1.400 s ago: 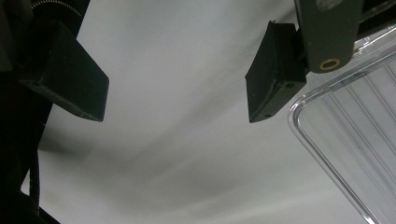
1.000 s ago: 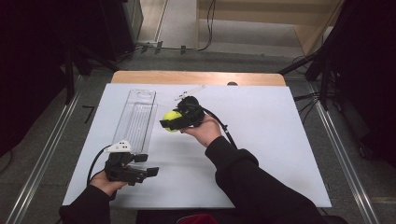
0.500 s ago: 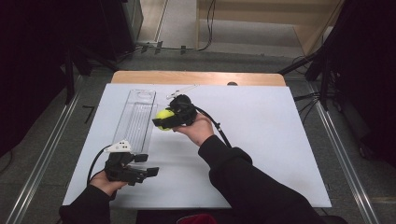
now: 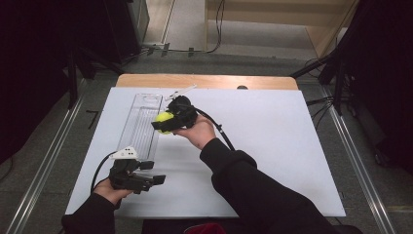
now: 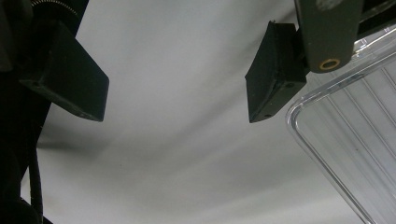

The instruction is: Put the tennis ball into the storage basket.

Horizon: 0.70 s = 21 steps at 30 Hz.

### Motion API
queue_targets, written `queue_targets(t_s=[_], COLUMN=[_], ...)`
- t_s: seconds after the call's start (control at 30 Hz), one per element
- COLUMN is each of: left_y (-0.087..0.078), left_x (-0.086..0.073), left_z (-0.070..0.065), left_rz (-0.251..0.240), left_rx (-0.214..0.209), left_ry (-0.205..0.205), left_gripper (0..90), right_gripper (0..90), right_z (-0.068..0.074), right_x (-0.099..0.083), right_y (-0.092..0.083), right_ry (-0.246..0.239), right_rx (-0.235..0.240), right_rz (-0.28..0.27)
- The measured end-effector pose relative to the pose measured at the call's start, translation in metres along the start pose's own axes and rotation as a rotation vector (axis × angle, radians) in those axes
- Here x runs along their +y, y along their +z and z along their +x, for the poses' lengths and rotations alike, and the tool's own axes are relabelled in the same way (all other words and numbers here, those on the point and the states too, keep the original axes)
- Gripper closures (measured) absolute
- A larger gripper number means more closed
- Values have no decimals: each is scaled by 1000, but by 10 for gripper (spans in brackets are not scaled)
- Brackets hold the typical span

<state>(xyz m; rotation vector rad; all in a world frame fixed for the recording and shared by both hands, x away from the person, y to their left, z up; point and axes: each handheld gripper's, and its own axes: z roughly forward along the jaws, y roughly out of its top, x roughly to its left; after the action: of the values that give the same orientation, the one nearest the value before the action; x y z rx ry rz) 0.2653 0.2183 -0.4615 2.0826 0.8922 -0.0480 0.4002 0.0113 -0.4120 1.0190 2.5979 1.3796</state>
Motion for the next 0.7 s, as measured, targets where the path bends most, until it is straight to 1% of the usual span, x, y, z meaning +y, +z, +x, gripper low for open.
queue_targets(t_s=[0.27, 0.4, 0.7], left_y=[-2, -2, -2], left_x=[0, 0, 0], left_z=[1, 0, 1], left_rz=[-14, -15, -11], left_rx=[-9, -12, -9], left_ry=[-11, -9, -13], left_gripper=[222, 222, 222], right_gripper=[249, 249, 249], right_z=[2, 2, 5], right_x=[11, 18, 29], right_y=[7, 11, 18], right_ry=[5, 16, 9], right_rx=[5, 9, 2], right_rz=[-6, -13, -19])
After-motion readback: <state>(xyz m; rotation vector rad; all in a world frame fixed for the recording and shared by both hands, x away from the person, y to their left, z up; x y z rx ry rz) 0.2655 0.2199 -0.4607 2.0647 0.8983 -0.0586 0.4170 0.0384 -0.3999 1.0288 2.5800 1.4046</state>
